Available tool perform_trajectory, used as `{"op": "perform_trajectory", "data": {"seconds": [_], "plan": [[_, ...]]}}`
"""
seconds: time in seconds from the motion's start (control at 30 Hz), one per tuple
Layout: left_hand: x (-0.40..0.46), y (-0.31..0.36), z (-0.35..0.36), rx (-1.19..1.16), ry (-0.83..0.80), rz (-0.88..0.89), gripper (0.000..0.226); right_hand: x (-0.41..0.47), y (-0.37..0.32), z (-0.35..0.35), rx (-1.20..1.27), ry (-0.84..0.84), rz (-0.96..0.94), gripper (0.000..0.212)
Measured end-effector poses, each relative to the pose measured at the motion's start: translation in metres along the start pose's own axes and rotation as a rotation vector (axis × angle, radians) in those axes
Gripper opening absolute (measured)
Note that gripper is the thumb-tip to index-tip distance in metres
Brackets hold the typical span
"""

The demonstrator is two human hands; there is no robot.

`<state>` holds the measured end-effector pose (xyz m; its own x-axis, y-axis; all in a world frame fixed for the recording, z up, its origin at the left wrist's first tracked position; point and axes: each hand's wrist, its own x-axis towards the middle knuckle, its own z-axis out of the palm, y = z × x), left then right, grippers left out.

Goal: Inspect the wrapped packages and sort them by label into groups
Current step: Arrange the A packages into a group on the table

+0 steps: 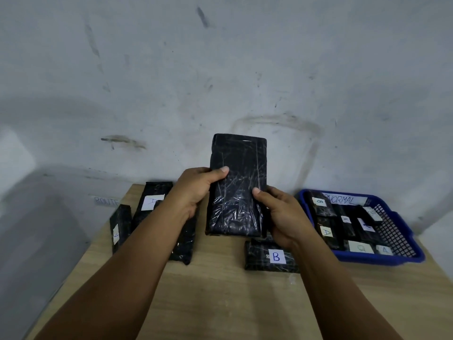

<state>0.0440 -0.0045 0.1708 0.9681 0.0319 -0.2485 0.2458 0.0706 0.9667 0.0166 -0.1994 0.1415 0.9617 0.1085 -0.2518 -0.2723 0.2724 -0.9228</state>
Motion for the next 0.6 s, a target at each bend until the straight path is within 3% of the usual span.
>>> {"op": "perform_trajectory", "data": {"seconds": [0.2, 0.37, 0.6], "plan": [[-0.002, -0.011, -0.001, 0.017, -0.086, 0.089, 0.022, 0.004, -0.017, 0.002, -0.114, 0.045, -0.118, 0.031], [0.0, -0.012, 0.0, 0.118, -0.165, 0.174, 0.032, 0.012, -0.012, -0.004, -0.152, 0.063, -0.23, 0.028], [0.009, -0.003, -0.005, 0.245, -0.084, 0.306, 0.029, 0.008, -0.002, 0.002, -0.227, 0.034, -0.242, 0.03]]}}
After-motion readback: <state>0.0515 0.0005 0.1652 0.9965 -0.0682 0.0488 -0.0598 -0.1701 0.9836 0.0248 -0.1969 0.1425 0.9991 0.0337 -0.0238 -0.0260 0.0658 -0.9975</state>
